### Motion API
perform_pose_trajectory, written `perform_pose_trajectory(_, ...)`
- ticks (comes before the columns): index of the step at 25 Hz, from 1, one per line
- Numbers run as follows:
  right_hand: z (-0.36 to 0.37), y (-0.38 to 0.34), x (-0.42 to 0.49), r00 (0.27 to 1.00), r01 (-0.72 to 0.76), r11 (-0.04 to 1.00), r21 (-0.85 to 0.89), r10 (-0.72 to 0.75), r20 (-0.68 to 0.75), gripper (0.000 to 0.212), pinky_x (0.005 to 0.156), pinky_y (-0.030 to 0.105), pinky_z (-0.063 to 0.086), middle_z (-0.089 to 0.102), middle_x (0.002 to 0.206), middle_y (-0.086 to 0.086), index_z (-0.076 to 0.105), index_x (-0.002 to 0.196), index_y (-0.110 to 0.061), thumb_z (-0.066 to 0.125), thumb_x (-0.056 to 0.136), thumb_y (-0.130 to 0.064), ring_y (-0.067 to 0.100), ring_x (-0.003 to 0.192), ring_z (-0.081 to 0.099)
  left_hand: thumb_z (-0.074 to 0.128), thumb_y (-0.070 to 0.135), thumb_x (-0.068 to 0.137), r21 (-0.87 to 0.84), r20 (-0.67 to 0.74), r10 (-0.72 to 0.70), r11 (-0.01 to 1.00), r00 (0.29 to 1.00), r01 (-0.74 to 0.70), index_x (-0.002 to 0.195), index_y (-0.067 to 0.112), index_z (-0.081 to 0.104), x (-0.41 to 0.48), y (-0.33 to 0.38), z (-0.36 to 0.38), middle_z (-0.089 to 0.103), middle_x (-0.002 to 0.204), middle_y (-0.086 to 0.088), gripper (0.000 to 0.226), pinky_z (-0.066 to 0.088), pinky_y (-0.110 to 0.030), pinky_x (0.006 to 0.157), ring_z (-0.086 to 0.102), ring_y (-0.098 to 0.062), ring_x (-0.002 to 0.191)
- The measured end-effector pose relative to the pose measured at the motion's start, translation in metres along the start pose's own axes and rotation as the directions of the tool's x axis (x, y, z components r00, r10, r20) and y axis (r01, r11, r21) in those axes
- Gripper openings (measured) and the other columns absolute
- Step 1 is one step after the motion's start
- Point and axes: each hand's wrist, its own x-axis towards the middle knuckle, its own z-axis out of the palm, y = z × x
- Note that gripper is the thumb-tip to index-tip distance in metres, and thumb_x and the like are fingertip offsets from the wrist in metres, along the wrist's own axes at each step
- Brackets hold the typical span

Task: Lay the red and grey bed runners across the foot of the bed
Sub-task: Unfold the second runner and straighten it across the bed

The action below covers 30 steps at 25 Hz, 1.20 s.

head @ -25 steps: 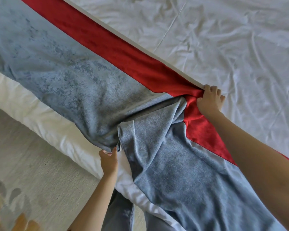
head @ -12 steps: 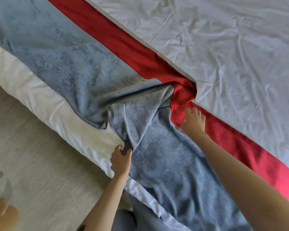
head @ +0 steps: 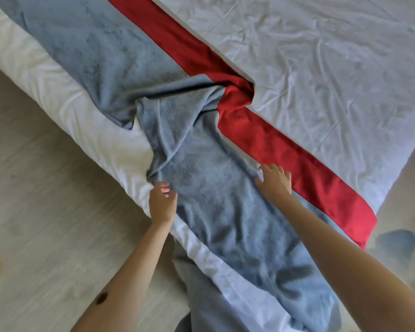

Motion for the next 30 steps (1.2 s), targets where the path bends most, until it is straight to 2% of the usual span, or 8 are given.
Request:
perform_pose_trajectory(3, 0.004, 0.025, -0.036, 0.999, 0.013, 1.000, -0.016, -0.013, 0.037, 0.036, 0.101, 0.043, 0.034, 0.053, 0.126, 0.011, 0.050, 0.127, -0.015, 0.051, 0.093, -0.026, 0.030, 0.119, 0.047, 0.056, 0.011, 0.087, 0.057, 0.109, 0.008, 0.998, 0.994, -0.015, 0.110, 0.002, 0.055, -0.057, -0.017, 0.028, 0.061, 0.112, -0.019, 0.024, 0.040, -0.029, 0.078, 0.059, -0.030, 0.102)
perform_pose_trajectory(6, 0.004, 0.049, -0.056, 0.999, 0.038, 0.999, -0.031, -0.038, 0.020, 0.035, 0.100, 0.041, 0.034, 0.053, 0.125, 0.010, 0.050, 0.125, -0.015, 0.051, 0.093, -0.027, 0.028, 0.118, 0.047, 0.057, 0.016, 0.087, 0.069, 0.113, -0.065, 0.996, 0.991, 0.058, 0.113, 0.001, 0.054, -0.101, -0.031, 0.051, 0.057, 0.116, -0.022, 0.030, 0.043, -0.034, 0.080, 0.057, -0.030, 0.100)
perform_pose_trajectory(12, 0.008, 0.092, -0.056, 0.998, 0.061, 0.993, -0.102, -0.061, 0.005, 0.042, 0.098, 0.041, 0.035, 0.055, 0.123, 0.008, 0.050, 0.126, -0.014, 0.055, 0.090, -0.037, 0.028, 0.116, 0.048, 0.058, 0.019, 0.088, -0.018, 0.023, -0.201, 0.979, 0.979, 0.202, 0.122, -0.004, 0.044, -0.155, -0.029, 0.094, 0.052, 0.116, -0.025, 0.044, 0.039, -0.032, 0.065, 0.053, -0.026, 0.081)
perform_pose_trajectory(15, 0.026, 0.107, -0.050, 0.991, 0.130, 0.972, -0.196, -0.121, 0.058, 0.052, 0.096, 0.038, 0.037, 0.055, 0.124, 0.006, 0.046, 0.129, -0.014, 0.055, 0.088, -0.046, 0.025, 0.115, 0.050, 0.058, 0.021, 0.088, -0.055, -0.084, -0.309, 0.951, 0.947, 0.305, 0.111, -0.004, 0.046, -0.169, -0.029, 0.117, 0.058, 0.105, -0.023, 0.036, 0.040, -0.033, 0.062, 0.051, -0.024, 0.074)
perform_pose_trajectory(17, 0.040, 0.114, -0.047, 0.980, 0.199, 0.952, -0.232, -0.190, 0.061, 0.046, 0.092, 0.036, 0.039, 0.058, 0.120, 0.005, 0.050, 0.124, -0.014, 0.054, 0.090, -0.044, 0.024, 0.109, 0.054, 0.054, 0.024, 0.090, -0.004, -0.126, -0.344, 0.938, 0.931, 0.346, 0.103, -0.003, 0.052, -0.174, -0.031, 0.130, 0.062, 0.101, -0.023, 0.030, 0.042, -0.034, 0.067, 0.054, -0.030, 0.080)
perform_pose_trajectory(20, 0.050, 0.123, -0.040, 0.957, 0.287, 0.948, -0.139, -0.289, 0.009, 0.020, 0.088, 0.034, 0.040, 0.067, 0.105, 0.007, 0.061, 0.105, -0.012, 0.053, 0.091, -0.025, 0.026, 0.099, 0.061, 0.052, 0.021, 0.091, -0.023, -0.268, -0.357, 0.931, 0.895, 0.364, 0.099, -0.003, 0.057, -0.182, -0.029, 0.153, 0.064, 0.104, -0.024, 0.025, 0.044, -0.038, 0.077, 0.059, -0.037, 0.095)
perform_pose_trajectory(23, 0.051, 0.135, -0.035, 0.931, 0.364, 0.931, -0.016, -0.364, -0.002, 0.015, 0.085, 0.036, 0.039, 0.069, 0.098, 0.010, 0.061, 0.096, -0.009, 0.050, 0.089, -0.015, 0.031, 0.093, 0.062, 0.051, 0.019, 0.091, -0.062, -0.377, -0.362, 0.928, 0.853, 0.367, 0.099, -0.001, 0.057, -0.190, -0.025, 0.169, 0.065, 0.105, -0.023, 0.023, 0.044, -0.038, 0.081, 0.059, -0.038, 0.098)
perform_pose_trajectory(30, 0.035, 0.172, -0.058, 0.883, 0.462, 0.885, 0.066, -0.465, 0.059, 0.013, 0.077, 0.037, 0.043, 0.066, 0.100, 0.016, 0.057, 0.095, -0.004, 0.049, 0.087, -0.011, 0.037, 0.092, 0.061, 0.055, 0.022, 0.090, -0.134, -0.388, -0.372, 0.928, 0.843, 0.347, 0.099, 0.003, 0.059, -0.251, -0.024, 0.189, 0.067, 0.101, -0.017, 0.022, 0.043, -0.034, 0.076, 0.061, -0.033, 0.094)
